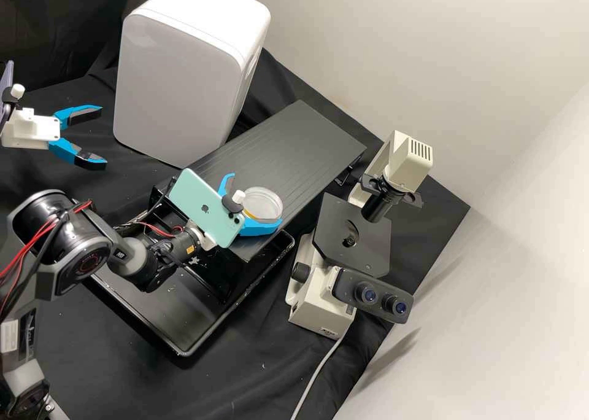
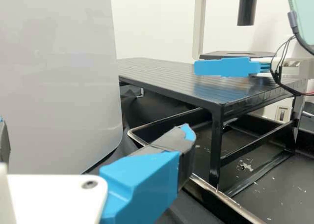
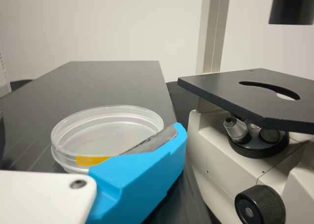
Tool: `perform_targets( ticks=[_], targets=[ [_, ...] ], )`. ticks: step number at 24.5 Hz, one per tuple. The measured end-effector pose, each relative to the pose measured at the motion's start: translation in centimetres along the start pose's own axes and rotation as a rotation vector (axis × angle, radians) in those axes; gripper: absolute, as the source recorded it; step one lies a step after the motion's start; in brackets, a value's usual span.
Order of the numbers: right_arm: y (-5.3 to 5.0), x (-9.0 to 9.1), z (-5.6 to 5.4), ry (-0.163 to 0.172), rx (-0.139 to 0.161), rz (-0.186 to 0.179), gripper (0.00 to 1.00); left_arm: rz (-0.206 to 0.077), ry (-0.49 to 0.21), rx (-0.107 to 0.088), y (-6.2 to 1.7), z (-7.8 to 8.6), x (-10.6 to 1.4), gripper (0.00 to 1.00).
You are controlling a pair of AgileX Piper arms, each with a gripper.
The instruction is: Place the lid on the petri dish
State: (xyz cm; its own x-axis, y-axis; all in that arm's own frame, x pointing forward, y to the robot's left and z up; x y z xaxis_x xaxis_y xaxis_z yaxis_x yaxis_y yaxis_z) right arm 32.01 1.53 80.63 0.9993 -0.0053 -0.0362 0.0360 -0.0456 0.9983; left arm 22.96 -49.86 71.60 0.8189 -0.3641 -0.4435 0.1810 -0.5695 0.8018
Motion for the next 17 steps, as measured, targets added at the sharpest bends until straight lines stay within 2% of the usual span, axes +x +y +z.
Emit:
perform_targets(
  ticks=[2,3,4,6,7,9,13,17],
  targets=[
    [-0.3,-0.3,0.1,-0.007,-0.028,-0.011,1.0,0.001,0.002,0.006,0.01,0.0,0.0,1.0],
    [-0.4,-0.5,0.0,-0.008,-0.041,-0.006,1.0,0.003,0.01,0.021,0.03,-0.1,0.0,1.0],
    [-0.5,-0.7,0.0,-0.017,-0.055,-0.003,1.0,0.007,0.019,0.039,0.05,-0.1,0.0,1.0],
    [-0.7,-1.1,-0.2,-0.028,-0.073,0.022,1.0,0.027,0.056,0.091,0.34,-0.1,-0.2,1.0],
    [-0.8,-1.3,-0.3,-0.031,-0.08,0.027,1.0,0.037,0.063,0.105,0.56,0.0,-0.3,1.0],
    [-0.9,-2.0,-0.6,-0.041,-0.098,0.067,1.0,0.054,0.07,0.104,0.92,0.0,-0.5,1.0],
    [-1.4,-3.0,-0.7,-0.041,-0.102,0.115,1.0,0.065,0.085,0.094,1.09,0.1,-0.5,1.0],
    [-1.5,-3.7,-1.0,-0.03,-0.103,0.126,1.0,0.065,0.085,0.094,1.09,0.1,-0.5,1.0]
  ],
)
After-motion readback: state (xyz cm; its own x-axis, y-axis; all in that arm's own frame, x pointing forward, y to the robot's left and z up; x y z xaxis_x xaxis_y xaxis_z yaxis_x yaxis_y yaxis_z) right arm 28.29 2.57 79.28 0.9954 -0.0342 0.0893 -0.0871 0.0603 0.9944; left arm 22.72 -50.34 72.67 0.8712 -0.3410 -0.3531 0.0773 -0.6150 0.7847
